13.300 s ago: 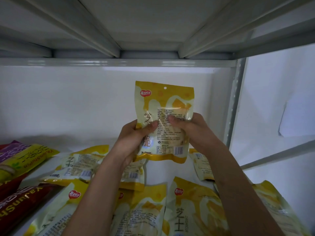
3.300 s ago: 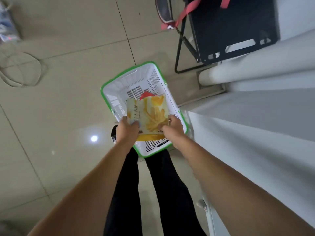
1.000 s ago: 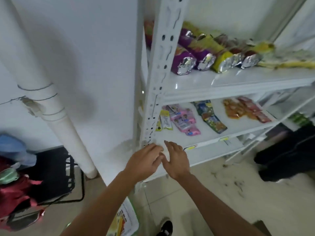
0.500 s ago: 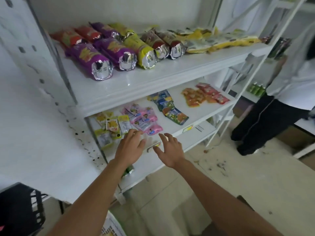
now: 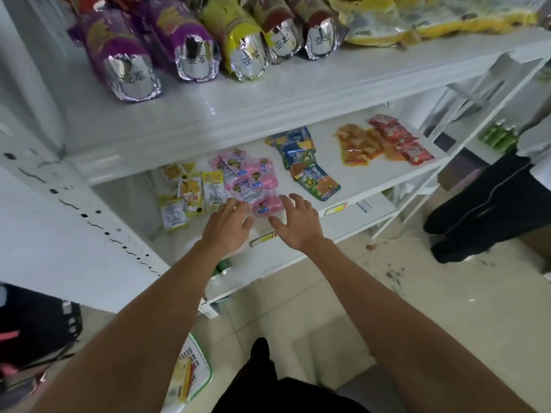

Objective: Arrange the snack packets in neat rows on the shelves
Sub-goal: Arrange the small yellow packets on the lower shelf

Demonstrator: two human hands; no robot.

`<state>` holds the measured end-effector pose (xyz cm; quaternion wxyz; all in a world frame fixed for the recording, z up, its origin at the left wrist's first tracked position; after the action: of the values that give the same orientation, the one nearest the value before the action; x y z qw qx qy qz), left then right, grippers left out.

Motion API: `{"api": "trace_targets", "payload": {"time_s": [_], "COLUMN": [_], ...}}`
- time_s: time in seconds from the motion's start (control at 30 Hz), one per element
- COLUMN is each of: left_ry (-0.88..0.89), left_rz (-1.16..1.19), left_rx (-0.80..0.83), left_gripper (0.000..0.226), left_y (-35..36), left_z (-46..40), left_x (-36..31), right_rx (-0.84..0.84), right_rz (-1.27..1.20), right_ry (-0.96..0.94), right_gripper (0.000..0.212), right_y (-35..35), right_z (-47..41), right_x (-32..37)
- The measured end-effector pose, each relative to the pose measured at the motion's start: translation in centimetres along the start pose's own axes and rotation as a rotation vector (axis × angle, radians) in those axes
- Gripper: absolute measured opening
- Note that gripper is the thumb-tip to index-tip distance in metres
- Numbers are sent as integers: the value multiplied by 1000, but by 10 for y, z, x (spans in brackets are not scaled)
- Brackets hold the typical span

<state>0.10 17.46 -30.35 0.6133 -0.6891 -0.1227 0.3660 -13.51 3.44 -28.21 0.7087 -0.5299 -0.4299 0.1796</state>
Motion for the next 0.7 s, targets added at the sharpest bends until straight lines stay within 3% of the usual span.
{"api": "trace_targets", "payload": {"time_s": [0.23, 0.37, 0.6, 0.7], "left_ry": [-44, -154, -527, -584], "left_rz": [-32, -3, -43, -25], "left_rx": [34, 53, -126, -242], "left_gripper": [42, 40, 45, 40], "left_y": [18, 29, 42, 57], "left_z": [-32, -41, -41, -33], "left_x": [5, 14, 20, 28], "right_rx": [82, 164, 338, 345], "right_rz": [10, -21, 48, 76], "right_ry": [-29, -89, -423, -541], "right_gripper": [68, 61, 60, 59], "right_y": [-1, 11, 58, 80], "right_z": [-56, -86, -133, -137], "right_x": [-21, -18, 7, 17]}}
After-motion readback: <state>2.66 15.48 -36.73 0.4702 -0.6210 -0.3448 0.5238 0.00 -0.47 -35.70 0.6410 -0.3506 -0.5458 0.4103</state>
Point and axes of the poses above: each hand's wrist, its own z-axis away from the middle knuckle, its own y-axis out of the palm, x = y × z, the point moved 1 cm from there along -z, towards the middle knuckle, and after that the axes turned 5 degrees about -x, right-handed, at the moved point
